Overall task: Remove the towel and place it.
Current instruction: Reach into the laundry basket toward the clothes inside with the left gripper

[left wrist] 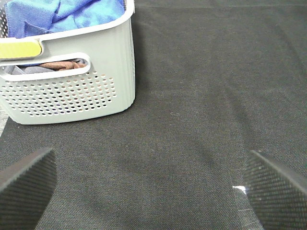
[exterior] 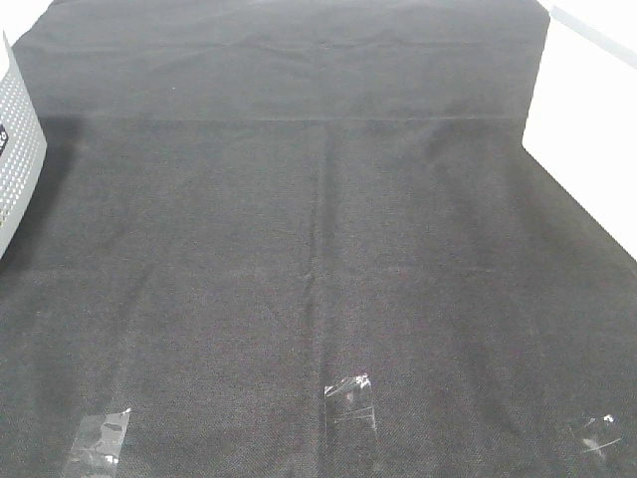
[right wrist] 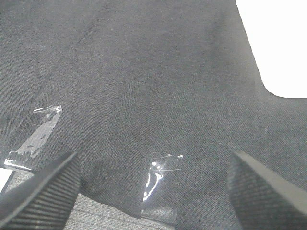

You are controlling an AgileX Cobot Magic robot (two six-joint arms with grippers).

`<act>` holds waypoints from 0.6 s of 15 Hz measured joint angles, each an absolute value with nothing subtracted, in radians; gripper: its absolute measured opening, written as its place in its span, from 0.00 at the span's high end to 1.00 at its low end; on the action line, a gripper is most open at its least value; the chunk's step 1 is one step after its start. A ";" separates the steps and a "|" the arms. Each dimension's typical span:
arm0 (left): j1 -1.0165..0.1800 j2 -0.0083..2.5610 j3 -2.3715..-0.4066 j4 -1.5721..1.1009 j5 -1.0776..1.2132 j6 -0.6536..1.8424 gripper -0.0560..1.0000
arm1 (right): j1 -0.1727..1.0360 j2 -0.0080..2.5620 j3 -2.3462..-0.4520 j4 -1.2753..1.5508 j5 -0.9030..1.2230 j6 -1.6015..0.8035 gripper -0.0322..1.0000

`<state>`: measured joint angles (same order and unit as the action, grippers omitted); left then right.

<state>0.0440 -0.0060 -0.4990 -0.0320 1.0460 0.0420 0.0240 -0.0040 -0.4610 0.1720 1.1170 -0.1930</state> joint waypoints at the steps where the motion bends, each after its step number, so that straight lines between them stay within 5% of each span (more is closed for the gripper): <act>1: 0.044 -0.006 -0.499 -0.032 1.046 0.042 0.01 | 0.024 -0.004 -0.461 0.172 1.117 -0.193 0.20; 9: 0.044 -0.006 -0.499 -0.031 1.046 0.042 0.01 | 0.024 -0.004 -0.461 0.172 1.117 -0.193 0.20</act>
<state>0.0440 -0.0060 -0.4990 -0.0310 1.0460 0.0420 0.0240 -0.0040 -0.4610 0.1720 1.1170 -0.1930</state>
